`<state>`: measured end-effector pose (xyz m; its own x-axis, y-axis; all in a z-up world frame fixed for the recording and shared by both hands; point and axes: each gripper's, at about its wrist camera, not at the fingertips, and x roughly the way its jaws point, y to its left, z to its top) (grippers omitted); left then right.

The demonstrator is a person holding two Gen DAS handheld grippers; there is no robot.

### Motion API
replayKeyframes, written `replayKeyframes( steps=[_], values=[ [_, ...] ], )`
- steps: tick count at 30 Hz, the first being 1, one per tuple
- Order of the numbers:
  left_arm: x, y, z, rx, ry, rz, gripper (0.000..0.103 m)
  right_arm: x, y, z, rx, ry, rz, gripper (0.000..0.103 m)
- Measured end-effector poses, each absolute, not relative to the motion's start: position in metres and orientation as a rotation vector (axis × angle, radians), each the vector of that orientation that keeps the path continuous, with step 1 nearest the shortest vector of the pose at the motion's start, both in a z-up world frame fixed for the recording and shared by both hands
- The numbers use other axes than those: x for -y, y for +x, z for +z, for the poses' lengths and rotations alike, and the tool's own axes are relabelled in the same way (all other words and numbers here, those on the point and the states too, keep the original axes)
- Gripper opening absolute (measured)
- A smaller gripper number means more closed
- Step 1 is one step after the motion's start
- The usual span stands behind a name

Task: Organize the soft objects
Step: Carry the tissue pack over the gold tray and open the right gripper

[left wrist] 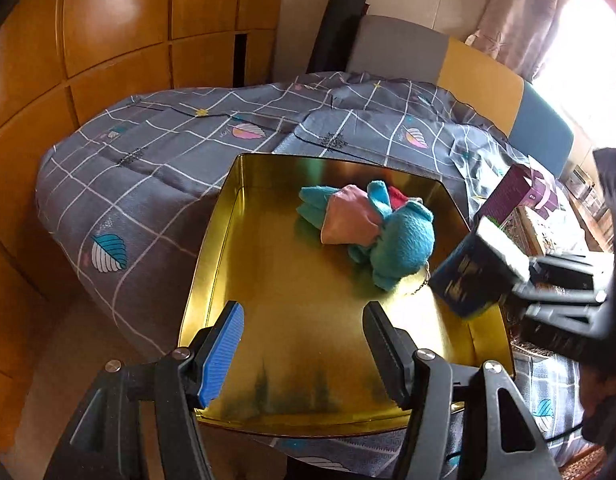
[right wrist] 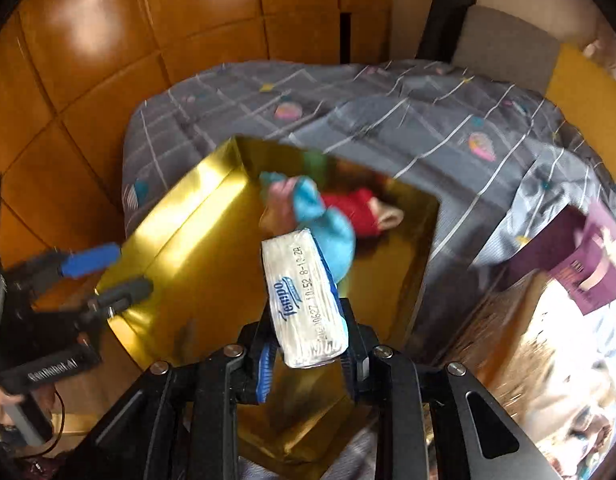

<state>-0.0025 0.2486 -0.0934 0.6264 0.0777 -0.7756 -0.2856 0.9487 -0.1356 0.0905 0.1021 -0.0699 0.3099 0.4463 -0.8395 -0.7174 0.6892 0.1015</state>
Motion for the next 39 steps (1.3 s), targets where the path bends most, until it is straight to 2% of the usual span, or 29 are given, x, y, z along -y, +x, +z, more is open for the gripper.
replayKeyframes(
  steps=[9, 11, 12, 18, 22, 31, 39],
  values=[
    [-0.237, -0.005, -0.089, -0.857, -0.205, 0.206, 0.063, -0.105, 0.079, -0.085, -0.975, -0.371, 0.731, 0.031],
    [-0.236, -0.006, -0.088, -0.858, -0.202, 0.204, 0.063, -0.102, 0.079, -0.083, -0.970, -0.356, 0.721, 0.044],
    [-0.235, -0.006, -0.087, -0.857, -0.201, 0.203, 0.063, -0.101, 0.079, -0.082, -0.965, -0.349, 0.712, 0.046],
    [-0.229, -0.008, -0.085, -0.851, -0.189, 0.196, 0.063, -0.088, 0.077, -0.066, -0.916, -0.307, 0.683, 0.047],
    [-0.225, -0.009, -0.083, -0.847, -0.174, 0.197, 0.063, -0.074, 0.072, -0.052, -0.862, -0.275, 0.648, 0.055],
    [-0.215, -0.011, -0.079, -0.835, -0.138, 0.200, 0.063, -0.040, 0.062, -0.025, -0.753, -0.249, 0.561, 0.063],
    [-0.202, -0.009, -0.077, -0.840, -0.109, 0.169, 0.063, 0.004, 0.062, -0.013, -0.716, -0.198, 0.473, 0.065]
  ],
)
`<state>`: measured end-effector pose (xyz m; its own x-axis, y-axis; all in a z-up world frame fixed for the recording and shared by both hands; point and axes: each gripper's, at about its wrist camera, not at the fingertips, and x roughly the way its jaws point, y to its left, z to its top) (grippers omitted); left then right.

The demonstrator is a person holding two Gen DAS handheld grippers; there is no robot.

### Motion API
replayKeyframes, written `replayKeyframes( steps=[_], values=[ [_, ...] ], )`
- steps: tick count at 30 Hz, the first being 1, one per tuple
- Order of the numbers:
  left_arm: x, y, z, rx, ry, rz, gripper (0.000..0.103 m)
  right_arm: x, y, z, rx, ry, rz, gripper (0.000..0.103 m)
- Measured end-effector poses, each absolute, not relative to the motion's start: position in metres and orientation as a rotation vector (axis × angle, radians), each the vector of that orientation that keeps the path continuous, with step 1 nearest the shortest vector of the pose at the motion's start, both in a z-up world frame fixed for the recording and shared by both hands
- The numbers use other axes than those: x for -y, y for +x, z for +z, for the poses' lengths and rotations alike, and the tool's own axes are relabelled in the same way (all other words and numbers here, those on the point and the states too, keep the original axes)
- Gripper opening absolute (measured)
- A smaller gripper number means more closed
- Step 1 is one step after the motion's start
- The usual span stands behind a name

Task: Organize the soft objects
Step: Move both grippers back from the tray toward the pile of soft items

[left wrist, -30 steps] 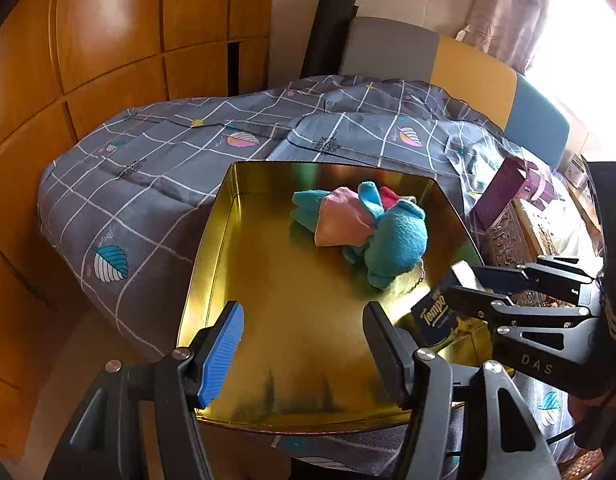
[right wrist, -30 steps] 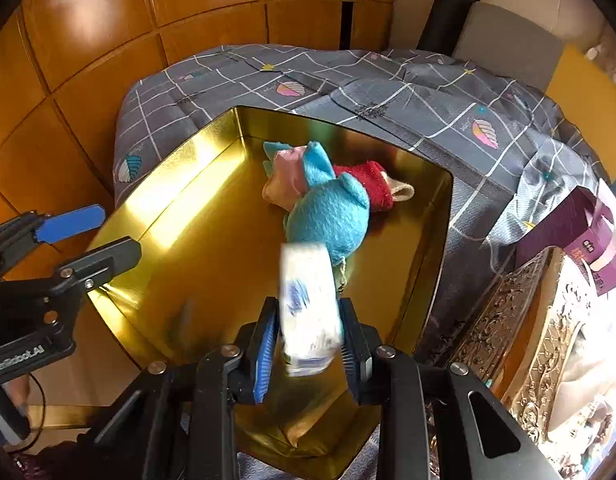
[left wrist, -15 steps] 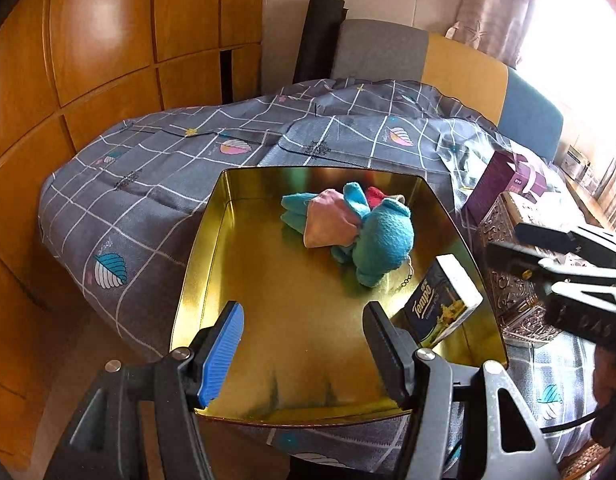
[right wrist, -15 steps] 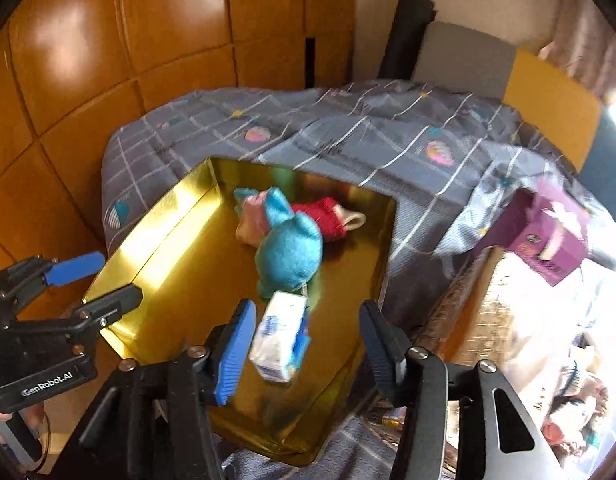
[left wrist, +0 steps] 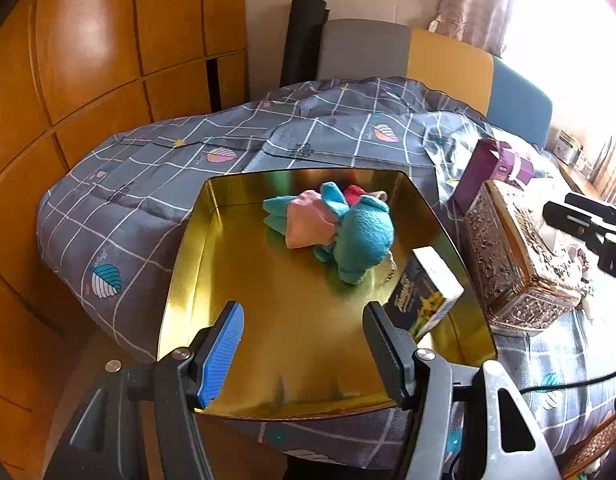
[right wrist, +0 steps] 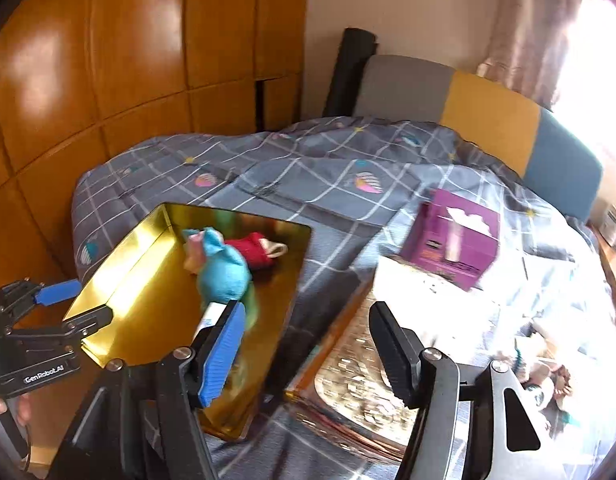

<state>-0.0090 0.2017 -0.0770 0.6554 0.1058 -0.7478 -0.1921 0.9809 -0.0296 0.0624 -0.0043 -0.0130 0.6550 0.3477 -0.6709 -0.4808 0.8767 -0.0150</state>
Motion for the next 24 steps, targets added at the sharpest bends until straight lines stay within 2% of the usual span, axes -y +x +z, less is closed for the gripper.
replayKeyframes(
  steps=[14, 24],
  values=[
    [-0.177, -0.005, -0.067, -0.824, -0.046, 0.131, 0.063, 0.106, 0.075, -0.010, -0.704, -0.130, 0.256, 0.067],
    [-0.142, 0.004, -0.051, -0.800, 0.013, 0.025, 0.063, 0.218, 0.090, -0.011, -0.707, -0.045, -0.003, 0.069]
  ],
)
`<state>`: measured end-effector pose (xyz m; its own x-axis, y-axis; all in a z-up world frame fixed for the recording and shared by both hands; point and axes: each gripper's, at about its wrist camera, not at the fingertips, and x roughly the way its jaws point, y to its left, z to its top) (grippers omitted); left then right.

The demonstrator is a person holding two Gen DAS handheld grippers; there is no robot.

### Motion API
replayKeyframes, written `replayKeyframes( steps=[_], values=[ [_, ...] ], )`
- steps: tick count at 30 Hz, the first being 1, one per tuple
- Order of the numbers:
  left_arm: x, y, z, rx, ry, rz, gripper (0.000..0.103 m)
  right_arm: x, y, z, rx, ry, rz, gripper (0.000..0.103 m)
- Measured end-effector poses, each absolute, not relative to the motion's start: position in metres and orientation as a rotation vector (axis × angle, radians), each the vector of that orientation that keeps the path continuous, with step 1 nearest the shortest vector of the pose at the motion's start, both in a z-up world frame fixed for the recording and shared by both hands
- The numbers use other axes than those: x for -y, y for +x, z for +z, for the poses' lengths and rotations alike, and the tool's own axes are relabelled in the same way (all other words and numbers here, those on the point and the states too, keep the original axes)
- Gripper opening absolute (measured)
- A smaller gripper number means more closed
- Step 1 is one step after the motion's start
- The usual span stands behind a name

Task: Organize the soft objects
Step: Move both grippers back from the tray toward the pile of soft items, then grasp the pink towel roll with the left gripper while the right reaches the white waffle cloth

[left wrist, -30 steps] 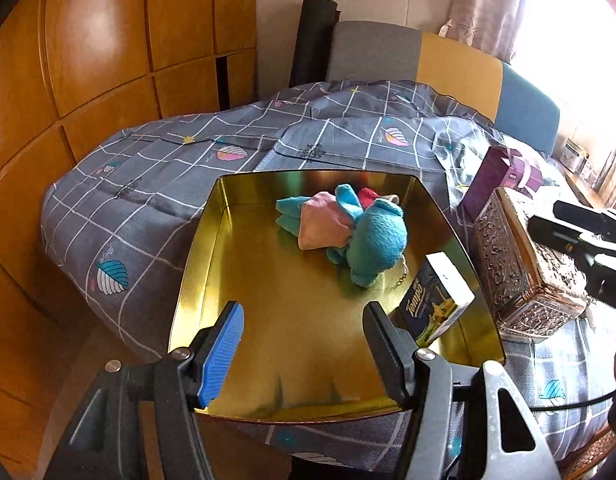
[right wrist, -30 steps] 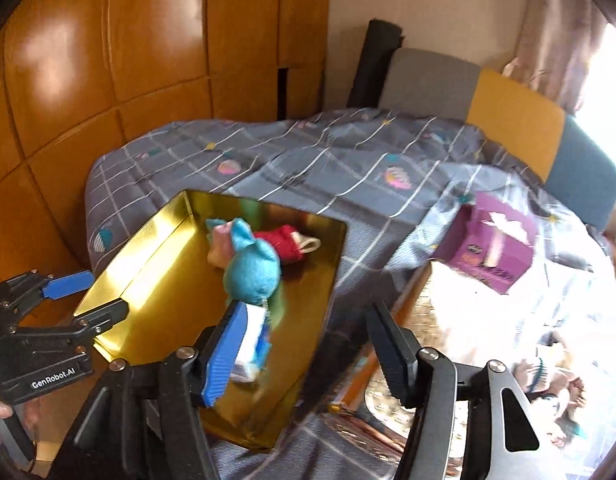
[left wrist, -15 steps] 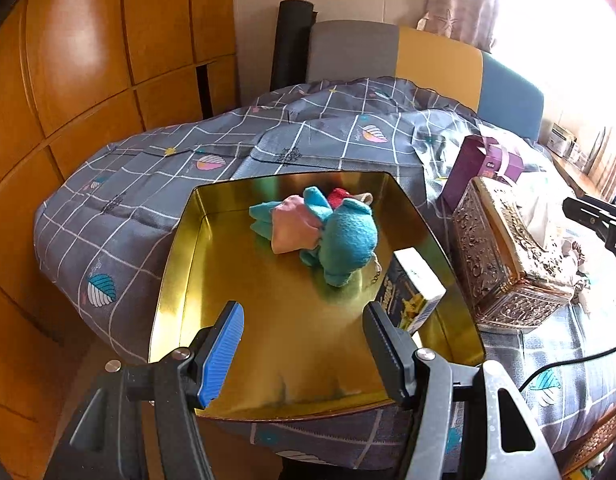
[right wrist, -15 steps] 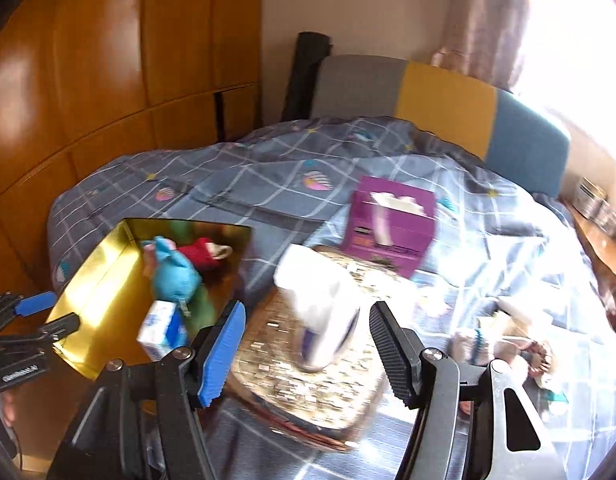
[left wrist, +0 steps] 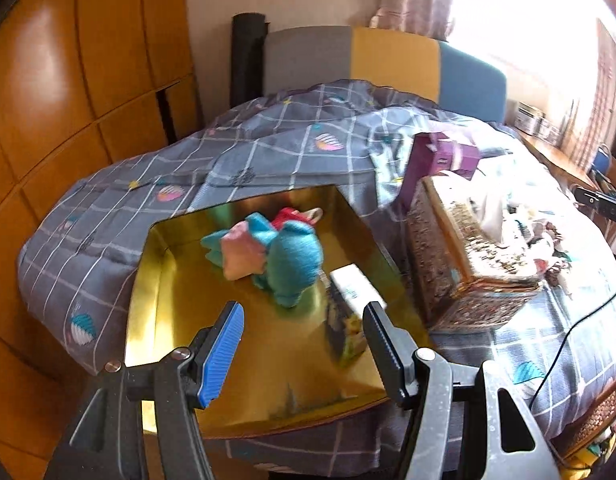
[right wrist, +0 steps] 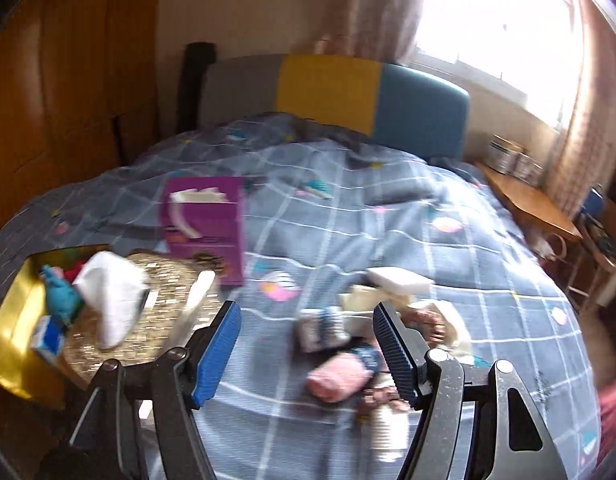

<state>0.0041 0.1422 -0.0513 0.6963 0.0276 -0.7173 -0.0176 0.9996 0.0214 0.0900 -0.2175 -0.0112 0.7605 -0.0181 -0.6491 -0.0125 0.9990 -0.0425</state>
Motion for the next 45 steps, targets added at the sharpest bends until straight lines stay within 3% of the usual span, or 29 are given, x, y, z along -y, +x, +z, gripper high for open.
replayKeyframes(
  steps=[9, 18, 22, 30, 45],
  values=[
    [-0.076, 0.021, -0.021, -0.742, 0.108, -0.162, 0.061, 0.357, 0.101, -0.049, -0.762, 0.195, -0.321, 0.069],
    [0.053, 0.045, -0.013, -0.762, 0.227, -0.458, 0.053, 0.417, 0.091, -0.094, -0.853, 0.458, -0.404, 0.069],
    [0.113, 0.066, -0.032, -0.840, 0.244, -0.557, 0.046, 0.417, 0.089, -0.095, -0.857, 0.492, -0.378, 0.069],
    [0.192, 0.113, -0.091, -0.981, 0.299, -0.564, 0.043, 0.414, 0.092, -0.096, -0.867, 0.508, -0.339, 0.069],
    [0.248, 0.177, -0.159, -1.118, 0.326, -0.590, 0.043, 0.418, 0.096, -0.108, -0.926, 0.607, -0.260, 0.069]
  ],
)
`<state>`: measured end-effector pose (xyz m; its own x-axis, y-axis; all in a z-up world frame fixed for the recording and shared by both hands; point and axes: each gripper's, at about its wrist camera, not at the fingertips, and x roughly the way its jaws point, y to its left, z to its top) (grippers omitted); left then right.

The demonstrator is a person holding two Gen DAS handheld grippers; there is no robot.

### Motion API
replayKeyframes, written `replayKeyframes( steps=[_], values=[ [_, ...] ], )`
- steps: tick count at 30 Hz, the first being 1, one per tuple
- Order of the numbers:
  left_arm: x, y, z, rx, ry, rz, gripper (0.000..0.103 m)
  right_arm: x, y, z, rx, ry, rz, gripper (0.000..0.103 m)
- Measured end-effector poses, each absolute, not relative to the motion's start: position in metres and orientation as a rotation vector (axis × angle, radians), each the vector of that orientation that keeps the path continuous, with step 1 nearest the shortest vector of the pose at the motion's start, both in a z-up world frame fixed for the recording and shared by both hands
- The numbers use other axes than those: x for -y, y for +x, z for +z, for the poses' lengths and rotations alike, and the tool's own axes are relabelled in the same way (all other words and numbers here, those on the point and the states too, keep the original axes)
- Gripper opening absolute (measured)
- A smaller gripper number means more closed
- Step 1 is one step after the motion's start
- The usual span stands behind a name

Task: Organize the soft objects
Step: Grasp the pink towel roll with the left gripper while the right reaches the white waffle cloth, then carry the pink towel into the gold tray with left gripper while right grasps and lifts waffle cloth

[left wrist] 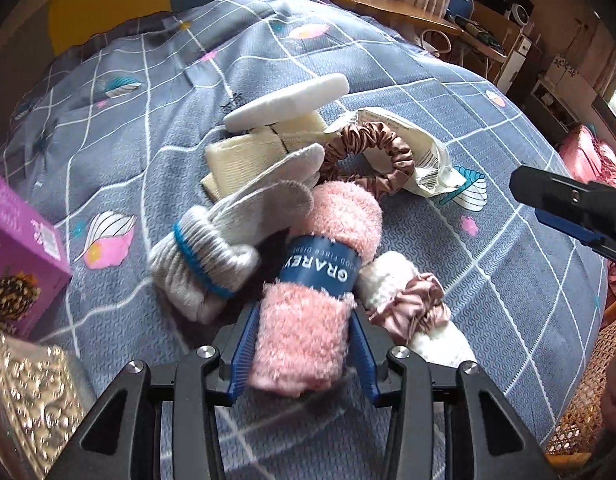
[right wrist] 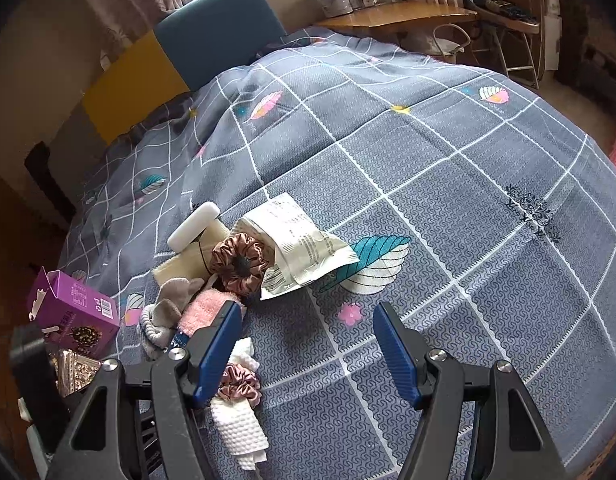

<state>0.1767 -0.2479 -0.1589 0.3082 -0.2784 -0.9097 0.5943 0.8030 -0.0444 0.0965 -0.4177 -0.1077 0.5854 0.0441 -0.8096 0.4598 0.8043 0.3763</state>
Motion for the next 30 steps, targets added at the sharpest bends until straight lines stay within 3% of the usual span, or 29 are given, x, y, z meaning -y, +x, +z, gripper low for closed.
replayKeyframes(
  steps=[6, 23, 24, 28, 30],
  values=[
    [0.233, 0.177, -0.155, -1.123, 0.207, -0.581, 0.033, 0.418, 0.100, -0.115, -0.967, 0.613, -0.245, 0.069],
    [0.226, 0.193, -0.069, -1.071, 0.100, -0.620, 0.032, 0.348, 0.121, -0.147, -1.224, 0.397, 0.052, 0.060],
    [0.226, 0.198, -0.060, -1.058, 0.099, -0.617, 0.032, 0.345, 0.122, -0.149, -1.232, 0.380, 0.053, 0.059],
    [0.222, 0.231, -0.024, -1.002, 0.090, -0.572, 0.032, 0.330, 0.123, -0.148, -1.218, 0.306, 0.083, 0.032],
    [0.216, 0.250, -0.011, -0.989, 0.083, -0.543, 0.032, 0.325, 0.123, -0.150, -1.223, 0.276, 0.079, 0.031]
  ],
)
